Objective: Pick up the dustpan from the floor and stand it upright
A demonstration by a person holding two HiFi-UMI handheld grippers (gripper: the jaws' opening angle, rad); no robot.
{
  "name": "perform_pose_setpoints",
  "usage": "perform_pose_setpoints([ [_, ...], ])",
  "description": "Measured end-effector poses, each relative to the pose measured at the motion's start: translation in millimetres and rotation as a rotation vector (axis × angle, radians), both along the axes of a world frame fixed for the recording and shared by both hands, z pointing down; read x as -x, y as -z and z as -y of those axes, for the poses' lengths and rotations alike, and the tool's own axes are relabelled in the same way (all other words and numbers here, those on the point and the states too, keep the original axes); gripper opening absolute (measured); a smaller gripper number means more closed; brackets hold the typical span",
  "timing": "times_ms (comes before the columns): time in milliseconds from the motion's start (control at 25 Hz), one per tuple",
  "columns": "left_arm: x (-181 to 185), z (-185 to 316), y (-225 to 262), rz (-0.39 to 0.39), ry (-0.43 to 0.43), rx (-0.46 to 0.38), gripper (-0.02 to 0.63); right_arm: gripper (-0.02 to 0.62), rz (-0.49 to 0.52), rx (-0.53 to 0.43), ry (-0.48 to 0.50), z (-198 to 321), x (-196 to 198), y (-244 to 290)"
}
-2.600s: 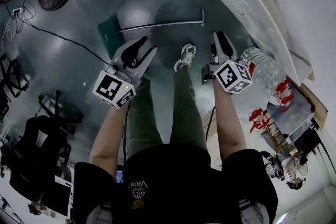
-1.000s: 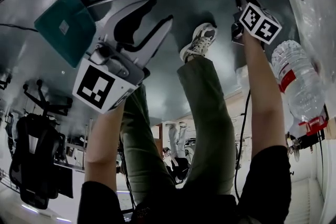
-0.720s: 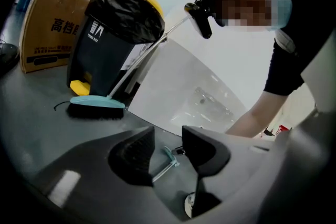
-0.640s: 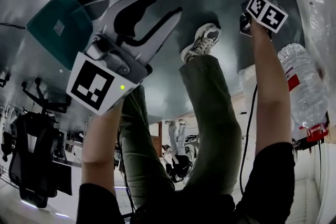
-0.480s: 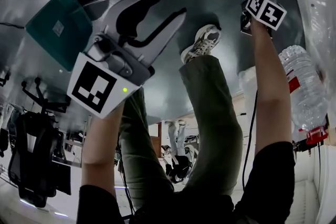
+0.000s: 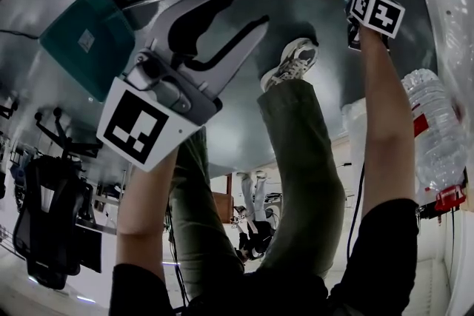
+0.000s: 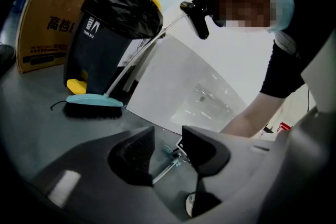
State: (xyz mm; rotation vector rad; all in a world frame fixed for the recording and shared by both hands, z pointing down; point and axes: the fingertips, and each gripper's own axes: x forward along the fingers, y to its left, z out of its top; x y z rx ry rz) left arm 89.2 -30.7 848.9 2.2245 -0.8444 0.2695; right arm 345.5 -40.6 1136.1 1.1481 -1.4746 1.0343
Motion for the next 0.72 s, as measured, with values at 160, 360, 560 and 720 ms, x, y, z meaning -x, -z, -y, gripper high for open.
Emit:
perform_pose_setpoints([
  [160, -2, 1, 6, -0.01, 0.014, 0.0, 0.173, 0.063, -0.003, -0.027, -0.001, 2, 0, 15],
  [360, -4, 3, 27, -0.022, 0.0, -0.015, 0.173, 0.061, -0.01, -0.101, 0.009, 17, 5, 54],
  [560, 0, 6, 58, -0.029, -0.008, -0.04, 0.173, 0.063, -0.024, -0.169, 0.018, 30, 9, 103],
  [720, 26, 10, 91, -0.019, -0.005, -0.105, 0.173, 0.063, -0.045, -0.217, 0.026, 48, 26, 153],
])
